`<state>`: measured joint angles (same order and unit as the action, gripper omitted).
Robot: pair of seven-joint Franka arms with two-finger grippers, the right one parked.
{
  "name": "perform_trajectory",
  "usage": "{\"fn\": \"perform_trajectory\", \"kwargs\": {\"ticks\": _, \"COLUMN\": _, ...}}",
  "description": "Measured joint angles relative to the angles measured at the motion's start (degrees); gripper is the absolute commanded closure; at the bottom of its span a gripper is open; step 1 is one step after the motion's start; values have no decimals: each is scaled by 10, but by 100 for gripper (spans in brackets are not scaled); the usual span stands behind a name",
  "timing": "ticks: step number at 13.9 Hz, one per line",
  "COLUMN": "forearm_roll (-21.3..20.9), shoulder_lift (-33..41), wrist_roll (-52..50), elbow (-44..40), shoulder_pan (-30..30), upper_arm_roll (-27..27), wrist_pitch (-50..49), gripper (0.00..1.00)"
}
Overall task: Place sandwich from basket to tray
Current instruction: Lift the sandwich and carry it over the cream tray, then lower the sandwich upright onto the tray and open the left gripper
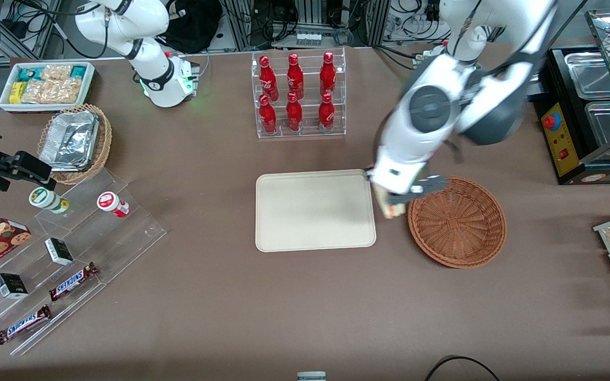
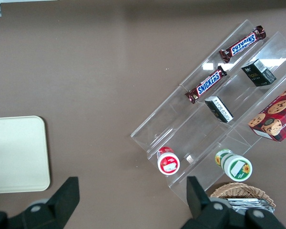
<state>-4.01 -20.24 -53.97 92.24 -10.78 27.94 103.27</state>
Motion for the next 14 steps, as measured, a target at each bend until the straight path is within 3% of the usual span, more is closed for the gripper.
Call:
{"fn": "perform_trajectory", "kwargs": {"ticks": 3, "forearm_roll": -18, "shoulder_lift": -72, "wrist_roll": -1, "elbow": -32, "shoulder_pan": -55, "upper_arm_roll": 0, "wrist_pitch": 23, "gripper": 93}}
{"fn": "perform_trajectory", "kwargs": {"ticks": 6, "forearm_roll": -86, "shoulder_lift": -134, "wrist_roll": -45, "elbow": -72, "shoulder_pan": -106, "upper_arm_roll": -1, "wrist_pitch": 33, "gripper": 93}}
{"fn": "perform_trajectory", "kwargs": {"ticks": 12, "forearm_roll": -163, "shoulder_lift": -221, "wrist_roll": -52, "elbow": -77, "shoulder_pan": -138, "upper_arm_roll": -2, "wrist_pitch": 138, "gripper": 92}}
{"fn": "perform_trajectory", "kwargs": {"ticks": 14, "forearm_roll": -171, "shoulder_lift": -241, "wrist_roll": -52, "elbow": -77, "shoulder_pan": -143, "upper_arm_roll": -2, "wrist_pitch": 166, "gripper": 92}}
